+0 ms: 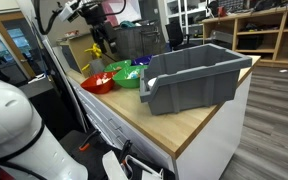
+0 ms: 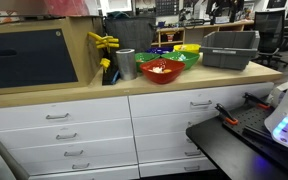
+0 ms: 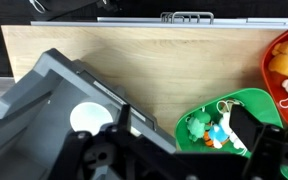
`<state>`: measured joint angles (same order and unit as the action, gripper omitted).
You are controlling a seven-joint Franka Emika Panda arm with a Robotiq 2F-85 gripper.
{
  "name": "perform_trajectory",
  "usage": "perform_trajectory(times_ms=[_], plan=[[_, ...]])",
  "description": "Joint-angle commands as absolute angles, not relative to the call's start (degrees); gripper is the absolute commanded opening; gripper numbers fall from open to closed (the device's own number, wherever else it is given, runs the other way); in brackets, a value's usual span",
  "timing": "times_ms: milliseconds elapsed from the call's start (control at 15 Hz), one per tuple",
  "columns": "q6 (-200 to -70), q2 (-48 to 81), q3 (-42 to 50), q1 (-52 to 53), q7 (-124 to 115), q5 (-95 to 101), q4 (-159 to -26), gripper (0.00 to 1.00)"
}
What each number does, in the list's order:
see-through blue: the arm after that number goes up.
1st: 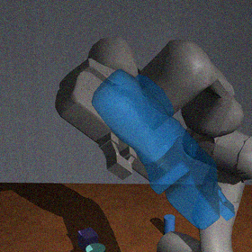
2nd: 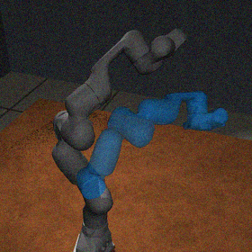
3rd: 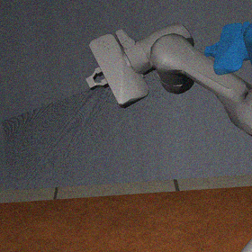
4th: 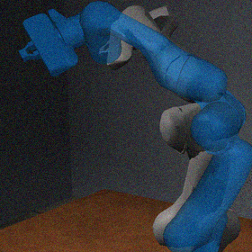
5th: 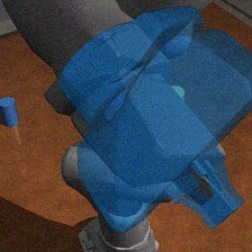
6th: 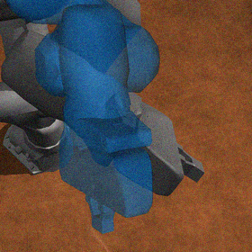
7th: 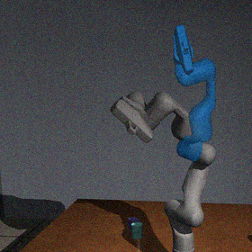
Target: Pick up the brown object from the gray storage container and put it in the navy blue bowl
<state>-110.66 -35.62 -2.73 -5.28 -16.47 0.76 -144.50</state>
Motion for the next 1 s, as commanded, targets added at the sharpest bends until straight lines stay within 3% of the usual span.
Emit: perform_trajectory(times_ms=[0, 933], plan=[[-113.2, -24.9, -2.9, -7.1, -20.3, 1.3, -136.6, 1.00], [-104.2, 1.9, 3.8, -7.9, -19.1, 8.4, -111.5, 1.00]])
